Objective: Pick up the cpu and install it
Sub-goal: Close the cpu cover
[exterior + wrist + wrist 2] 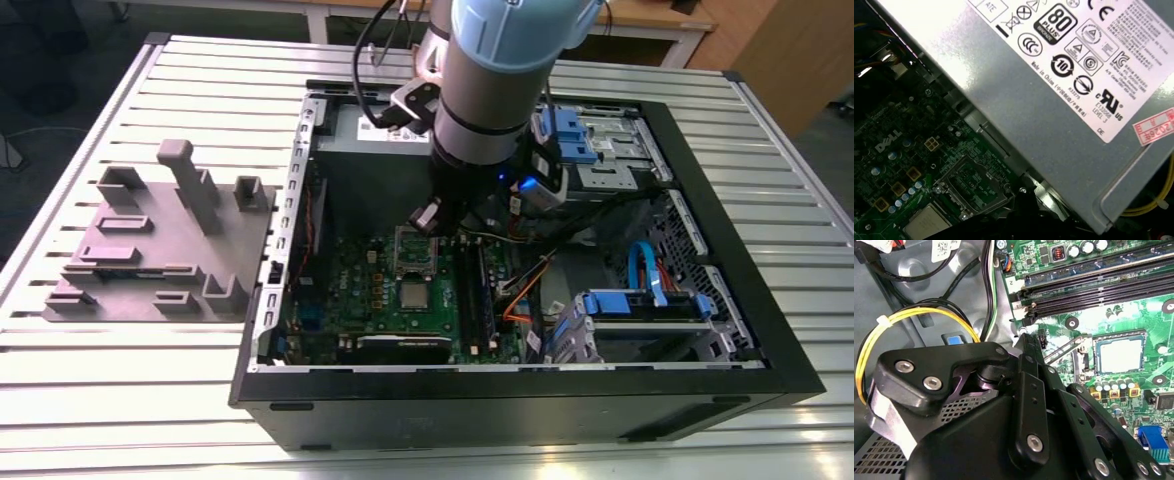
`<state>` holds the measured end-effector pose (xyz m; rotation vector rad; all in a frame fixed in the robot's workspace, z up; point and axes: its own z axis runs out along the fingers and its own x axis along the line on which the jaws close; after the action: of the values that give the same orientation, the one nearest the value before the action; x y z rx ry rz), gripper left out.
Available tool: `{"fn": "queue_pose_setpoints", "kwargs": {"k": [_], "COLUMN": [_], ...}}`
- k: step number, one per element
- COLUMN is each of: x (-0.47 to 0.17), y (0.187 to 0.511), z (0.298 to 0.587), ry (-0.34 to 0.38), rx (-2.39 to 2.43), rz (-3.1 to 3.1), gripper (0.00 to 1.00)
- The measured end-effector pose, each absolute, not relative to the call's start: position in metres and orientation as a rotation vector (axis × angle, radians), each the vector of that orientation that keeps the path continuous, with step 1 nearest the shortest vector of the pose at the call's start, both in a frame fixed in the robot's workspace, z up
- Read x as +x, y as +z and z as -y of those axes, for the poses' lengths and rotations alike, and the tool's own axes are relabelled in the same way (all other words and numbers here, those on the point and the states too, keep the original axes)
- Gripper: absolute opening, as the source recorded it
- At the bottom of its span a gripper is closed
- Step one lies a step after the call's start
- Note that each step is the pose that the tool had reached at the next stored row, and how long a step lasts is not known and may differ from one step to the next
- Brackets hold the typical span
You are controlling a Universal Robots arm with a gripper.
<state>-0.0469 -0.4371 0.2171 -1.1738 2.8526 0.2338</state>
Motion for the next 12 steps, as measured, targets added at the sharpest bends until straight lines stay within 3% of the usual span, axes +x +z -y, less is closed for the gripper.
{"fn": "queue_pose_setpoints", "kwargs": {"k": [12], "x": [-0.0471], "y": [0.2255], "z": [0.4372], "ry": [0.194], "rx": [-1.179], "rz": [-2.868], "gripper": [0.10]}}
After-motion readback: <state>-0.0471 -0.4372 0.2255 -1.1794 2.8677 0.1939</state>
